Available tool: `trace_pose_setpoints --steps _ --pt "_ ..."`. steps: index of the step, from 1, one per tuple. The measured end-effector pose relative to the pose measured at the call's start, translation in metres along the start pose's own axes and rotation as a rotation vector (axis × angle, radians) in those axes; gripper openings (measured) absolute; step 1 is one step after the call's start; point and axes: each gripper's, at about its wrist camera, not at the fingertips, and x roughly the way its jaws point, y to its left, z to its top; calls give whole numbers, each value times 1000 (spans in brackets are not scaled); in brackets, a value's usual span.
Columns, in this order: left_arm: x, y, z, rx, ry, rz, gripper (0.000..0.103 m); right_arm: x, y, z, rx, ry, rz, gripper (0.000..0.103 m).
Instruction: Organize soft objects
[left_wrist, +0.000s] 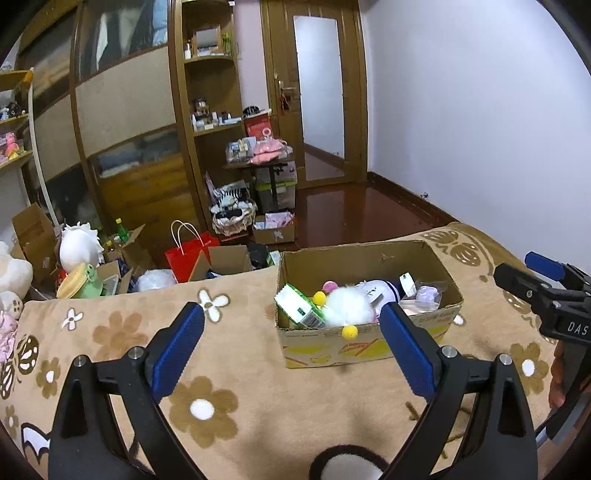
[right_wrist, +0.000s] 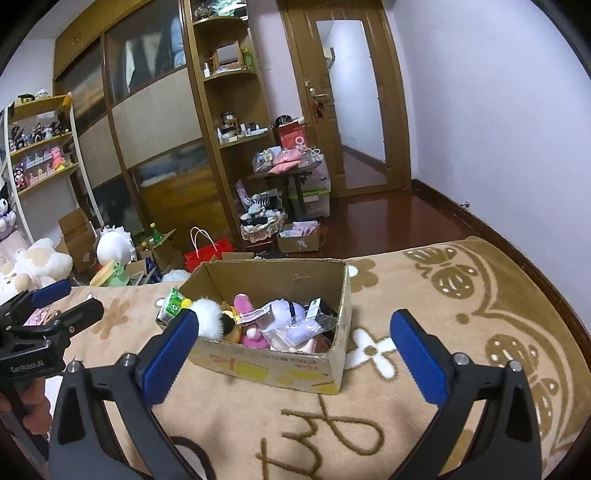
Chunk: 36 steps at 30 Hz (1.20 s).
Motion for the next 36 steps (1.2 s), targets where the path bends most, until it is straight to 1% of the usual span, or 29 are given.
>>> trace_pose_setpoints --steps 3,6,13,24,31,36 --pt "-9 -5 -3 29 -10 0 95 -11 -1 1 -5 -12 -12 103" --pt "-18 -8 -7 48 -23 -7 95 -20 -5 3 22 -16 13 103" --pt "-26 -7 -10 46 -33 -13 95 -39 -6 5 10 -36 -12 103" --pt "-22 -1 -9 21 -31 -21 95 -45 -8 -5 -7 0 -37 103" --pt "-21 0 -11 19 -42 -22 95 -40 -5 -15 -17 26 -39 103" --pt "-18 -1 -10 25 -42 -17 95 -34 -1 -19 -51 39 -50 103"
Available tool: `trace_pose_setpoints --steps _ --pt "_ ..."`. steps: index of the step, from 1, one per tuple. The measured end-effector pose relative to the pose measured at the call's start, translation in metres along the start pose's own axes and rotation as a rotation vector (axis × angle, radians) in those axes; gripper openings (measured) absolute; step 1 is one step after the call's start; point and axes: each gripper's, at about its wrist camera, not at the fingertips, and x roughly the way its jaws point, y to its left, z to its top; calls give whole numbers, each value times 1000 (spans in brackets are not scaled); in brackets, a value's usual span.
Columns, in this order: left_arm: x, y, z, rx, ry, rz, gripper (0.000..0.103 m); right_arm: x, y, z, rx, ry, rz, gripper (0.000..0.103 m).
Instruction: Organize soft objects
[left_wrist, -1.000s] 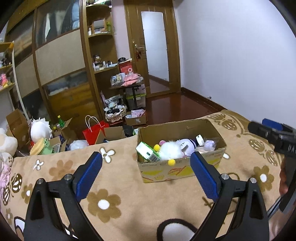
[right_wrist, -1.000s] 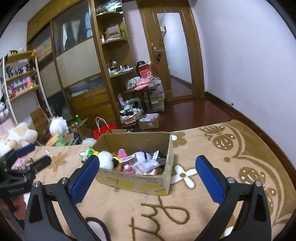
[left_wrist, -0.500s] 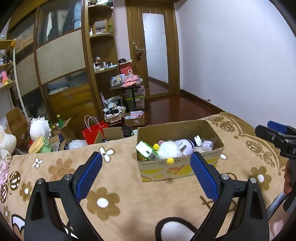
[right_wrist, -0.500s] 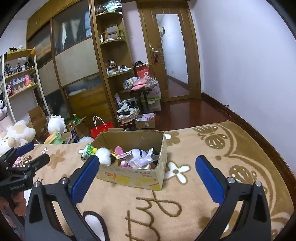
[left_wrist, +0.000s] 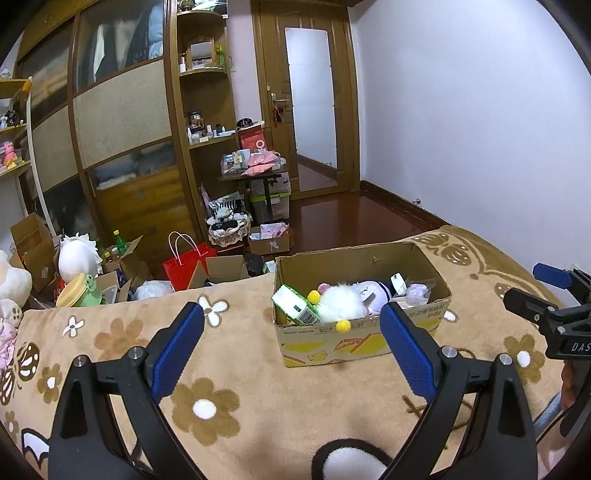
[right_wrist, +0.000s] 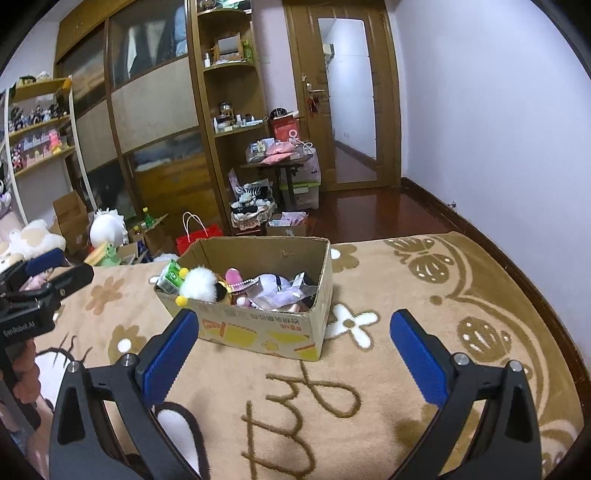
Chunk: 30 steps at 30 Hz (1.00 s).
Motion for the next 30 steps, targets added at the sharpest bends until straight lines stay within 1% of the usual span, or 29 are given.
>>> trace_pose_setpoints --steps 14,30 --pt "2 -2 0 18 10 -2 95 7 4 -2 -3 23 -1 103" --pt "5 -1 -2 20 21 1 95 10 5 -2 -9 21 -2 103"
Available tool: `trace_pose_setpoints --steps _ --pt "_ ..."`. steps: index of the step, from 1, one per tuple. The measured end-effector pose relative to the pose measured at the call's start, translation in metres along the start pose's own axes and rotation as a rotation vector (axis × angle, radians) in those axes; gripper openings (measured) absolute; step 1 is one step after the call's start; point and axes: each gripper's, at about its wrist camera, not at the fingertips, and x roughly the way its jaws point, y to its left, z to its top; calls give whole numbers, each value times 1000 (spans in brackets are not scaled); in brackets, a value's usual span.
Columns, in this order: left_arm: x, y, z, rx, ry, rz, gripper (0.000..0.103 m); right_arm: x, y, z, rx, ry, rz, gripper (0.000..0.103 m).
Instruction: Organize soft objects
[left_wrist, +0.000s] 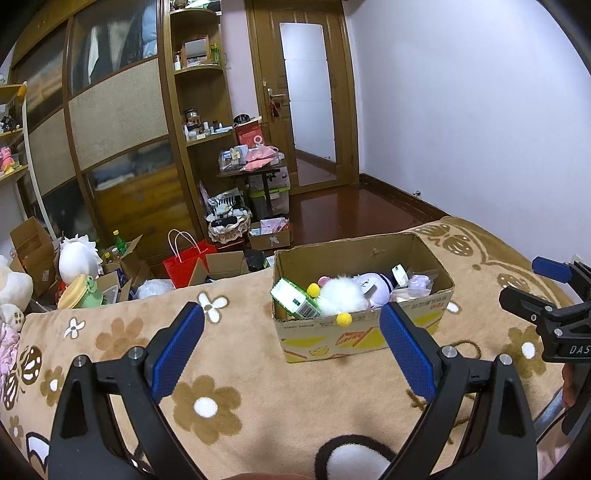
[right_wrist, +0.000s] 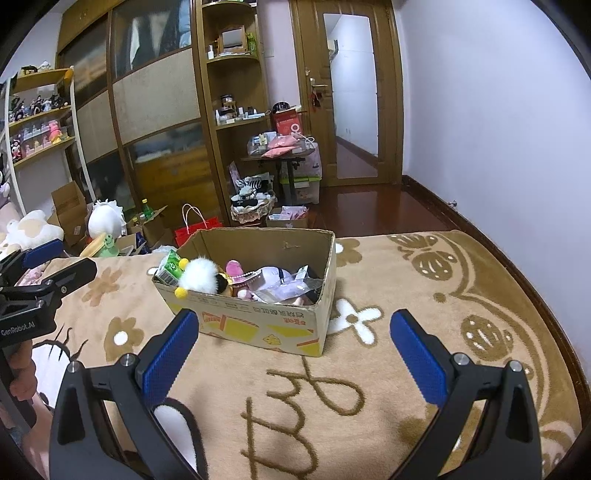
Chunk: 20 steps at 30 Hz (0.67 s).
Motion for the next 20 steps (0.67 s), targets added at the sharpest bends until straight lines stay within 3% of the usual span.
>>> trace_pose_setpoints --steps 20 --pt "2 2 -4 2 7 -13 95 1 -1 0 -2 -5 0 103"
